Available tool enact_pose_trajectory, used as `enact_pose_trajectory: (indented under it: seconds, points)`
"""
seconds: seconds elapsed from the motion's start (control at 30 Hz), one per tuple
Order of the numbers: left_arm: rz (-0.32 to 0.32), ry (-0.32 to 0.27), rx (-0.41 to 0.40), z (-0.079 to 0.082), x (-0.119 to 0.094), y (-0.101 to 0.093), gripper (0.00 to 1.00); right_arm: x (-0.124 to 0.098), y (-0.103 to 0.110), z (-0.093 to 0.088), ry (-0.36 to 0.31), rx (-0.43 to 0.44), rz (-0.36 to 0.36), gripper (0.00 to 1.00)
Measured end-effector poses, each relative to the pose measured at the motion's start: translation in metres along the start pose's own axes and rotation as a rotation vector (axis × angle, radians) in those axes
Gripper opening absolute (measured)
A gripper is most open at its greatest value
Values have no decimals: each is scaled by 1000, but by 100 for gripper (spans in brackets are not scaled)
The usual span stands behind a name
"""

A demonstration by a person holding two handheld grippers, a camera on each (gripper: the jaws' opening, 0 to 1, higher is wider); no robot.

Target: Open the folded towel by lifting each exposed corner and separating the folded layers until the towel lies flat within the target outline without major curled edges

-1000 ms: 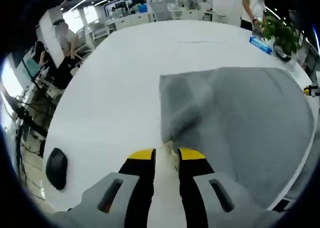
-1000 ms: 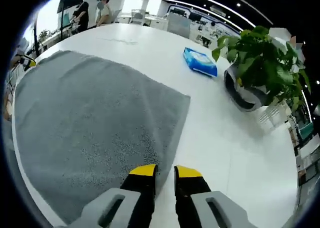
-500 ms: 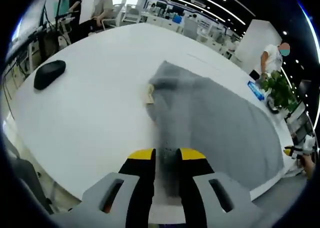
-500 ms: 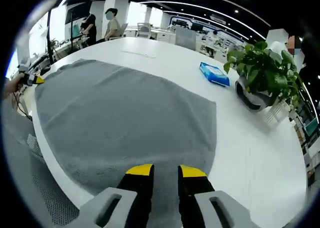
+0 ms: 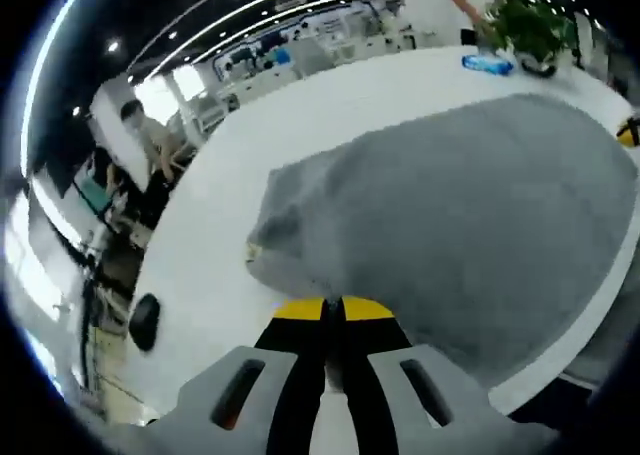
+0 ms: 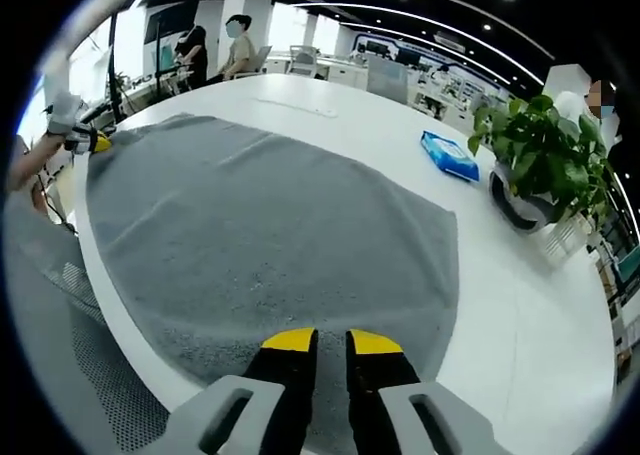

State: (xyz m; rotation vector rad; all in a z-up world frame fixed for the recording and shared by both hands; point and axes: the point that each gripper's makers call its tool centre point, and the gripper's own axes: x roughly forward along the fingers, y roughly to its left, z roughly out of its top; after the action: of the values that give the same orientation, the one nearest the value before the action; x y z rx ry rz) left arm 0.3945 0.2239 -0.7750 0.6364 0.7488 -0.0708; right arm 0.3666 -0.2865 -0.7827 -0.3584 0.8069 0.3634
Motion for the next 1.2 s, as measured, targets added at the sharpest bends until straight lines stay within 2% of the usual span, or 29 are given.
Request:
enact_pose_trajectory:
  seconds: [0.03,0.1,0.13,0.17,0.2,0.27,0.33,0.4,0.43,0.53,0.57,0.6,0.63,0.67,0.73,0.77,0.8,0.83,0.97,1.03,1.1,1.13,1.17,1.2]
  points:
    - [22,27,99,1,2,-3,3,1,0,-1,2,-1,1,9]
    - [35,40,219,5,5,-7,3,2,0,-3,7,-2,5,8]
    - [46,56,350,7,8,-12,3,3,0,-5,10,0,9,8]
    - [59,67,438,9,11,-16,3,3,0,-6,11,1,10,8]
    - [48,66,489,10,13,-22,3,3,0,-7,11,2,9,8]
    - [29,60,529,12,17,-34,4,3,1,-6,12,6,12,8]
    - [10,76,643,10,20,-48,4,3,1,-6,11,5,14,8]
    - [-5,50,640,11,22,-58,4,2,0,-6,6,4,12,8]
    - [24,59,632,11,22,-52,4,2,0,-7,5,5,13,8]
    - [11,37,488,13,20,-48,5,4,-1,-8,2,11,18,8]
    - [1,29,471,14,18,-48,6,4,0,-8,3,12,21,8]
    - [-5,-2,393,19,15,-49,8,5,0,-9,5,13,23,8]
    - [-12,-19,370,22,13,-50,11,5,1,-9,6,14,25,8]
    - [-30,-67,301,29,8,-54,14,6,1,-9,5,14,26,8]
    - [-63,-132,163,37,-5,-60,15,6,1,-8,0,14,27,8]
    - [-73,-147,131,38,-7,-61,15,6,1,-8,-2,14,28,8]
    - [-100,-193,2,42,-14,-62,15,5,1,-8,-2,15,29,8]
    - [-118,-211,-133,41,-22,-60,15,5,2,-8,-2,12,29,8]
    - [-82,-261,-427,28,-40,-29,15,5,1,-11,3,12,28,8]
    - [-55,-226,-555,8,-44,-11,15,5,2,-12,8,14,31,8]
    - [-63,-201,-713,-12,-39,1,15,7,4,-12,8,6,33,8]
    - [-59,-181,-761,-24,-34,6,15,7,5,-12,10,2,36,8]
    - [-52,-168,-747,-30,-31,9,15,8,6,-12,12,1,37,8]
    - [-78,-149,-737,-36,-26,6,15,8,8,-11,12,-1,42,8]
